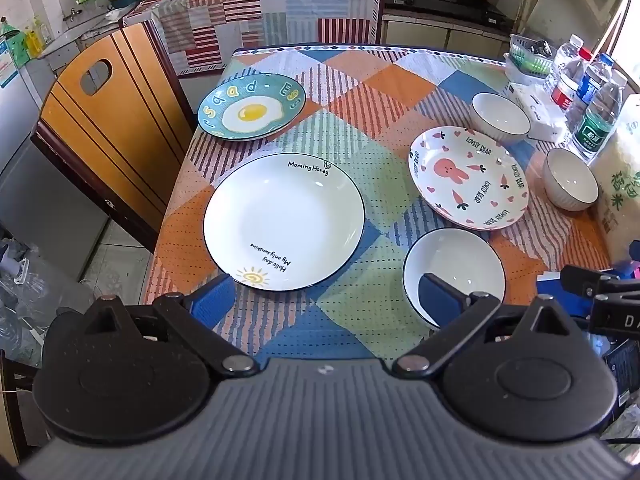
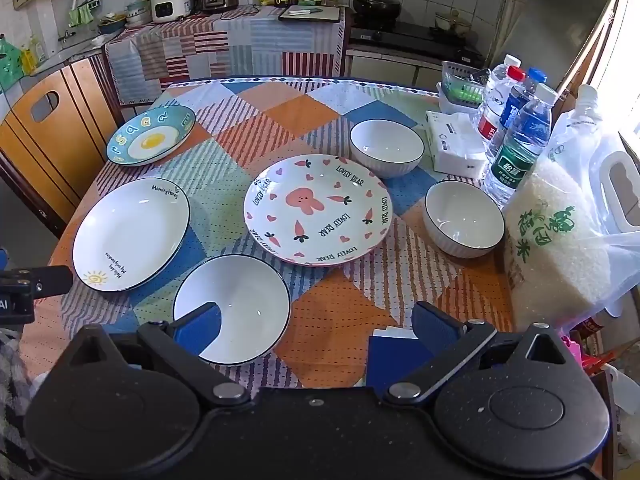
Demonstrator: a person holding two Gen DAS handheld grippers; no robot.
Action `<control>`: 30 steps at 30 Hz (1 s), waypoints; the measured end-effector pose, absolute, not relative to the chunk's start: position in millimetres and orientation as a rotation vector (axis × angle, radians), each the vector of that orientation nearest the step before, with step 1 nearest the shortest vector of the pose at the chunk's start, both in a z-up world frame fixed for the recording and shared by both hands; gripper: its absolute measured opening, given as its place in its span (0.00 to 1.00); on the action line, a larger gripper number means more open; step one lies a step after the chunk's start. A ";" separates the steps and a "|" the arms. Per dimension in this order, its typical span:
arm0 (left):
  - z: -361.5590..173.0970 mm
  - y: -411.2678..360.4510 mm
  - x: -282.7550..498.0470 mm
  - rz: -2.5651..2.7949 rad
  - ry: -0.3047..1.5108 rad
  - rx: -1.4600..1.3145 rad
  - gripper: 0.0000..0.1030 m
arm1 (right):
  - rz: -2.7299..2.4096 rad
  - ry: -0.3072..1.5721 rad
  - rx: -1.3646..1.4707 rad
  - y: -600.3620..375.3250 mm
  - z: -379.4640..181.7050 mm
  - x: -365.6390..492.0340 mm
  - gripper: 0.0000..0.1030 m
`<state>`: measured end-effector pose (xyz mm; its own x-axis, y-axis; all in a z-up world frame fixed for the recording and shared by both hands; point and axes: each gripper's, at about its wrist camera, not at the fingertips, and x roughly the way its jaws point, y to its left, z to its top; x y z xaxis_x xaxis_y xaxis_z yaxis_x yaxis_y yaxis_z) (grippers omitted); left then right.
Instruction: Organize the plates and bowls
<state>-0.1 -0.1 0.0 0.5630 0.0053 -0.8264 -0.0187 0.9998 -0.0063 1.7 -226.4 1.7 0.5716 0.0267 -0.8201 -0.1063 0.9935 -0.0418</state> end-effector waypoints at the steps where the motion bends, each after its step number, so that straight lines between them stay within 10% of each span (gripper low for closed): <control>1: 0.3 0.1 -0.5 0.012 0.972 -0.017 0.97 | 0.079 0.961 -0.089 -226.2 1.5 1.5 0.99; 30: -1.5 -5.1 -11.2 0.004 0.965 0.010 0.94 | 0.043 0.937 -0.111 -237.0 0.6 0.1 1.00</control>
